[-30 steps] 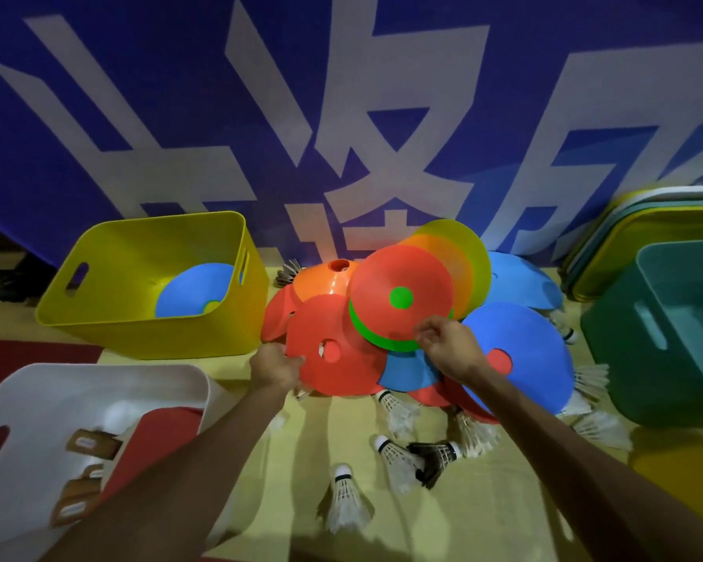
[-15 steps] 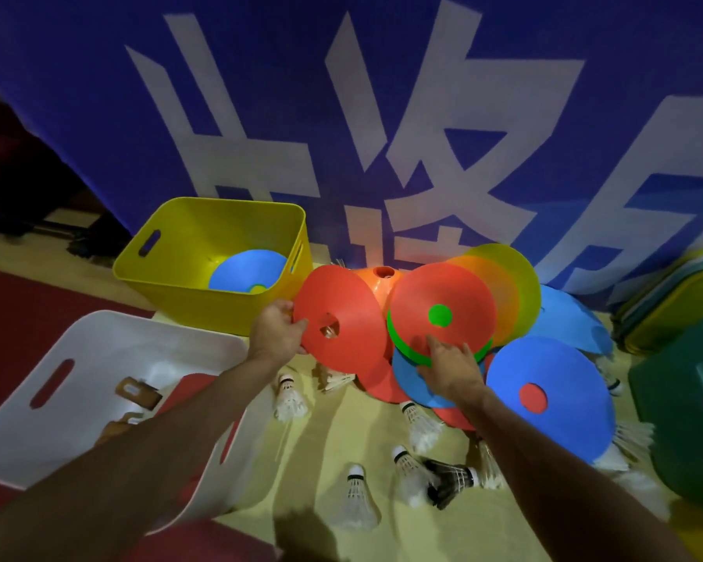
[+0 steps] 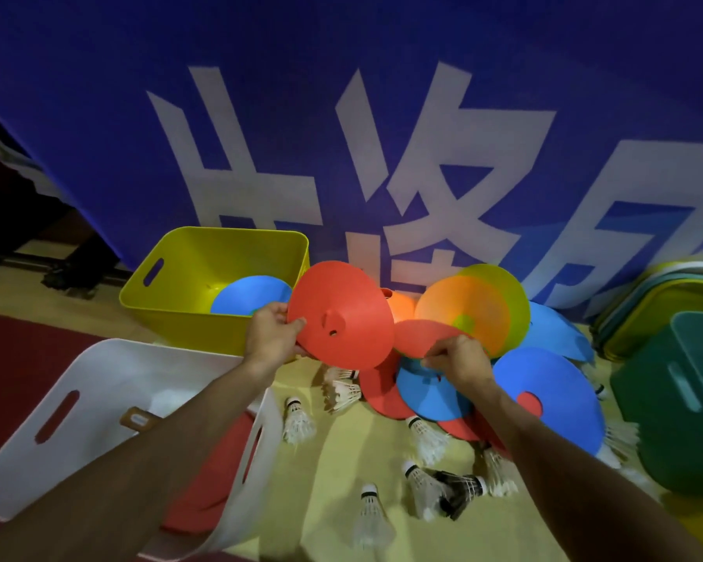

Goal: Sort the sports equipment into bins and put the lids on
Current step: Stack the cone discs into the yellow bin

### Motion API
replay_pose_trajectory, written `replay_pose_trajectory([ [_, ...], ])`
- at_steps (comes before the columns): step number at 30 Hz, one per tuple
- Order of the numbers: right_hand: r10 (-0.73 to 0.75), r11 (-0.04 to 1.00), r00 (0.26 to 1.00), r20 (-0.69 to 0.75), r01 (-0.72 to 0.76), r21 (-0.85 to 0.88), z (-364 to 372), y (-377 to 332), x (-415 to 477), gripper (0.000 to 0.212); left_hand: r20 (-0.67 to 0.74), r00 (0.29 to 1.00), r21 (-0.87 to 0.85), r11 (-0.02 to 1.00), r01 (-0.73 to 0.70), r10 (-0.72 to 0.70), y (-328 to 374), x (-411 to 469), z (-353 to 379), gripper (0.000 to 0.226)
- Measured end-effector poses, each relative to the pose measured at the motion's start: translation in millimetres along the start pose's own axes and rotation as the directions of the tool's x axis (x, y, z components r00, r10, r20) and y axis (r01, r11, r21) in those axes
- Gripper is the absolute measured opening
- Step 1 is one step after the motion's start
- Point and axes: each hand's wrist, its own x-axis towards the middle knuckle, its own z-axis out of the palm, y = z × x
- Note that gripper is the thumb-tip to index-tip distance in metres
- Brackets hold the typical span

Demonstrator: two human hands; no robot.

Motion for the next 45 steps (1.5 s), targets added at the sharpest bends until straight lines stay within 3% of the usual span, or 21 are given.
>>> replay_pose_trajectory([
  [2,0.030,0.998,0.999,-0.023,-0.029,0.047,-4,-5,-1,0.014,0.003,1.000,-0.031,1.000,0.006,-0.006,5,2,-4,0.007],
  [6,0.047,0.999,0.996,-0.080,-0.048,-0.019,-3,-12,-3,0.005,0.003,1.000,-0.071,0.997,-0.014,0.015,11,10,-14,0.005],
  [9,0.083,0.991,0.976,-0.204,-0.102,-0.085,-7,-23,-5,0.021,-0.006,1.000,-0.136,0.990,-0.025,0.024,20,17,-26,0.010],
  [13,0.150,0.981,0.896,-0.419,-0.186,-0.047,-25,-51,-2,0.024,-0.047,0.999,-0.247,0.969,-0.013,0.001,35,31,-52,0.012],
  [17,0.107,0.994,0.850,-0.517,-0.076,0.080,-37,-87,3,0.021,-0.030,0.998,-0.362,0.931,0.034,-0.048,41,54,-86,0.009],
  [21,0.052,0.977,0.828,-0.558,0.072,0.199,-31,-139,10,0.018,-0.040,0.998,-0.405,0.914,0.020,-0.040,41,81,-114,0.029],
  [27,0.064,0.926,0.790,-0.609,0.180,0.332,-10,-204,20,0.016,-0.032,0.998,-0.303,0.952,0.046,-0.059,26,115,-141,0.027],
  [31,0.073,0.912,0.758,-0.648,0.214,0.352,3,-226,27,0.014,0.006,0.990,-0.180,0.974,0.138,-0.139,10,140,-151,0.041],
  [36,0.014,0.905,0.780,-0.626,0.256,0.340,20,-238,26,0.014,0.089,0.980,-0.076,0.980,0.183,-0.176,1,161,-150,0.034],
  [40,-0.081,0.915,0.804,-0.589,0.294,0.276,31,-243,25,0.012,0.213,0.946,-0.057,0.964,0.261,-0.244,-2,164,-146,0.049],
  [45,-0.149,0.928,0.846,-0.511,0.298,0.223,44,-255,28,0.013,0.143,0.969,-0.009,0.979,0.203,-0.200,-7,163,-162,0.052],
])
